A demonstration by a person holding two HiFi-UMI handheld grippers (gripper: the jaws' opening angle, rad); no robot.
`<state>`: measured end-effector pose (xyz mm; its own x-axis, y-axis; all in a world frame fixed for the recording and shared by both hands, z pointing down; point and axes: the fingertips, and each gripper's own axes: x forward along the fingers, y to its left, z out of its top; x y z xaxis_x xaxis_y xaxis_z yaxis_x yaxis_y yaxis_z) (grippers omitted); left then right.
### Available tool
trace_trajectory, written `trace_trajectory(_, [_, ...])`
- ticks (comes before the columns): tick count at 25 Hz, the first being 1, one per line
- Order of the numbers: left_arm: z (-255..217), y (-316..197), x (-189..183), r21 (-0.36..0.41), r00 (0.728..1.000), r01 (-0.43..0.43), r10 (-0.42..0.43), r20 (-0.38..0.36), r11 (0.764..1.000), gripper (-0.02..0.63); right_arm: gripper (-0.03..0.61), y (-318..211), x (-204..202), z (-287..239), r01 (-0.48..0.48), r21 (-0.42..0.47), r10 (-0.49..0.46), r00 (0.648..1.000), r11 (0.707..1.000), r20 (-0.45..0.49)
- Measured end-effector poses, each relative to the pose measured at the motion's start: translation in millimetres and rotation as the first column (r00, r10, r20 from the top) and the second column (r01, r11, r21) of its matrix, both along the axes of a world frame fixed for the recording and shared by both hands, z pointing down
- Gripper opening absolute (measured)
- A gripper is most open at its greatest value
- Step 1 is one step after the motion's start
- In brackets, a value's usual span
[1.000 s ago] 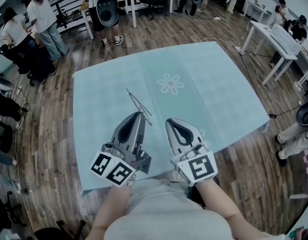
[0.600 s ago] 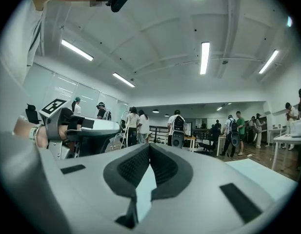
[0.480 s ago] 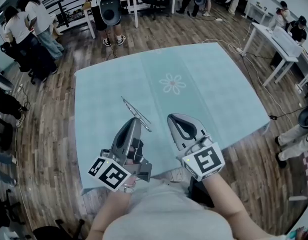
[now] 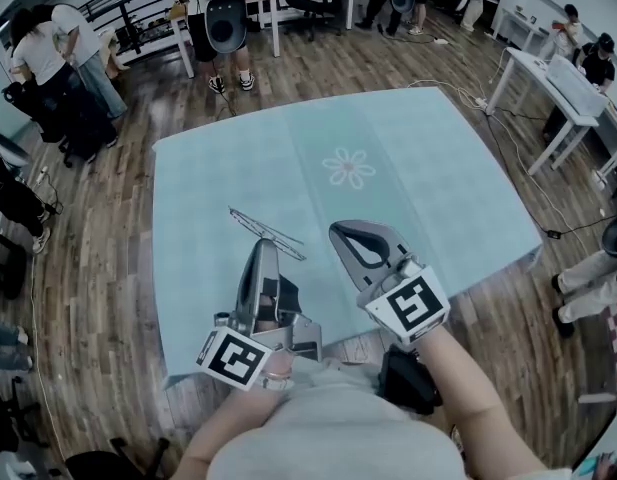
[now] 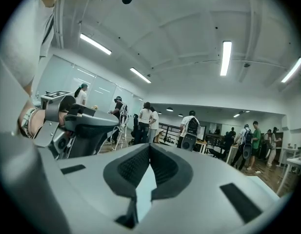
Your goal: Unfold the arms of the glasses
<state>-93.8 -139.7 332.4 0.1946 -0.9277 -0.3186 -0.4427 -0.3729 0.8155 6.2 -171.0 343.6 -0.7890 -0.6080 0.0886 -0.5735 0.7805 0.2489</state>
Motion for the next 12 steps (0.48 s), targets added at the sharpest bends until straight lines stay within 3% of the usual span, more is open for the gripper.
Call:
trace_trajectory(6, [13,2,3,-0.052,0.987,-0.029,0.021,-0.161,0.998,0.011,0.009,4,-12,8,0.133,0.011,-0.133,0.991,0.991,-0.035])
trace_trajectory(12, [14,4,-1,-0.079,0.987,-0.050,0.038,-0.155,0.996,0.011,0.011,16,-15,17,0.284,-0.011,-0.284,0.953,0.959,-0.109])
